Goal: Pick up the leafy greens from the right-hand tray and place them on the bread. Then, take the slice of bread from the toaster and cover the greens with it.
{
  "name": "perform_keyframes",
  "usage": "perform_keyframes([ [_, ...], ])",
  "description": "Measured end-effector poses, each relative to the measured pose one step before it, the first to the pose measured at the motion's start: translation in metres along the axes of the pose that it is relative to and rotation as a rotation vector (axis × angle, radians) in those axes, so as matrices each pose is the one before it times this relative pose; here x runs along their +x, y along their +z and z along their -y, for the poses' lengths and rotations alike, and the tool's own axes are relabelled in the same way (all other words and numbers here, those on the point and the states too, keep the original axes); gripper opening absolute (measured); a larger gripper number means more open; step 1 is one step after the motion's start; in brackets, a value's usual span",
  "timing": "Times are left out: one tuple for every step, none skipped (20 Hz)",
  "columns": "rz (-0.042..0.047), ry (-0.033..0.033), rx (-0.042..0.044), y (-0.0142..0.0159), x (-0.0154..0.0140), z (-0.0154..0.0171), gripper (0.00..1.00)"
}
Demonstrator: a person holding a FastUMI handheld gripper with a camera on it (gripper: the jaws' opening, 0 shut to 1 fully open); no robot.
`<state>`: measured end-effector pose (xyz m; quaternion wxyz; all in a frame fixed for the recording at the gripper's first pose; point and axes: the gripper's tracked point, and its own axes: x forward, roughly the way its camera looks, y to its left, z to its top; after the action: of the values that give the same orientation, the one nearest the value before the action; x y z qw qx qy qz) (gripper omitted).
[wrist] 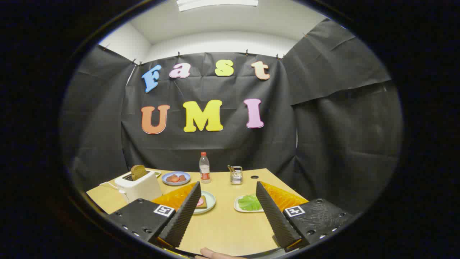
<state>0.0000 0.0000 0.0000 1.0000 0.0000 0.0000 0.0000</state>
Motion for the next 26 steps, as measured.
perform_keyframes([
  [-0.00086, -0.00557, -0.00560, -0.00008, 0.00144, 0.00286, 0.95],
  [-0.00179, -0.00073, -0.00435, -0.00164, 0.00188, 0.00098, 0.95],
  [-0.00335, -0.00175, -0.00318, -0.00063, 0.00146, 0.00161, 0.95],
  [-0.00145, -0.00325, -0.00158, -0.00072, 0.00072, 0.00231, 0.95],
  [0.00014, -0.00398, -0.00132, 0.00005, 0.00177, 0.00262, 0.95],
  [-0.00151, -0.00313, -0.00104, -0.00071, 0.00094, 0.00170, 0.95],
  [-0.00007, -0.00575, 0.00080, -0.00018, 0.00121, 0.00250, 0.95],
  [-0.00070, -0.00372, 0.00186, -0.00029, 0.00127, 0.00267, 0.95],
  [-0.00016, -0.00236, 0.00263, 0.00064, 0.00219, 0.00117, 0.95],
  [-0.00030, -0.00433, 0.00258, 0.00018, 0.00093, 0.00211, 0.95],
  [0.00148, -0.00303, 0.00357, 0.00095, 0.00169, 0.00283, 0.95],
  [-0.00261, -0.00119, 0.00052, 0.00043, 0.00147, 0.00159, 0.95],
  [-0.00348, -0.00285, -0.00114, 0.00037, 0.00181, 0.00119, 0.95],
  [0.00154, -0.00139, -0.00122, 0.00143, 0.00162, 0.00164, 0.95],
  [0.00256, -0.00011, -0.00220, 0.00176, 0.00167, 0.00092, 0.95],
  [0.00242, -0.00028, -0.00244, 0.00102, 0.00152, 0.00093, 0.95],
  [0.00094, 0.00143, -0.00261, 0.00171, 0.00251, -0.00026, 0.95],
  [-0.00053, 0.00139, -0.00152, -0.00079, 0.00432, 0.00124, 0.95],
  [-0.00312, 0.00193, -0.00157, -0.00006, 0.00536, 0.00115, 0.95],
  [-0.00791, 0.00505, -0.00298, -0.00329, 0.00688, 0.00124, 0.95],
  [-0.00899, -0.00430, -0.00381, -0.00385, 0.00850, 0.00356, 0.95],
  [-0.01123, -0.01248, -0.00589, -0.00489, 0.00973, 0.00654, 0.95],
  [-0.01765, -0.00697, -0.00243, -0.00626, 0.01216, 0.00533, 0.95],
  [-0.02459, 0.00075, -0.00226, -0.00926, 0.01162, 0.00147, 0.95],
  [-0.02746, 0.00041, -0.00108, -0.00898, 0.01333, 0.00260, 0.95],
  [-0.02721, -0.00136, -0.00041, -0.00834, 0.01508, 0.00412, 0.95],
])
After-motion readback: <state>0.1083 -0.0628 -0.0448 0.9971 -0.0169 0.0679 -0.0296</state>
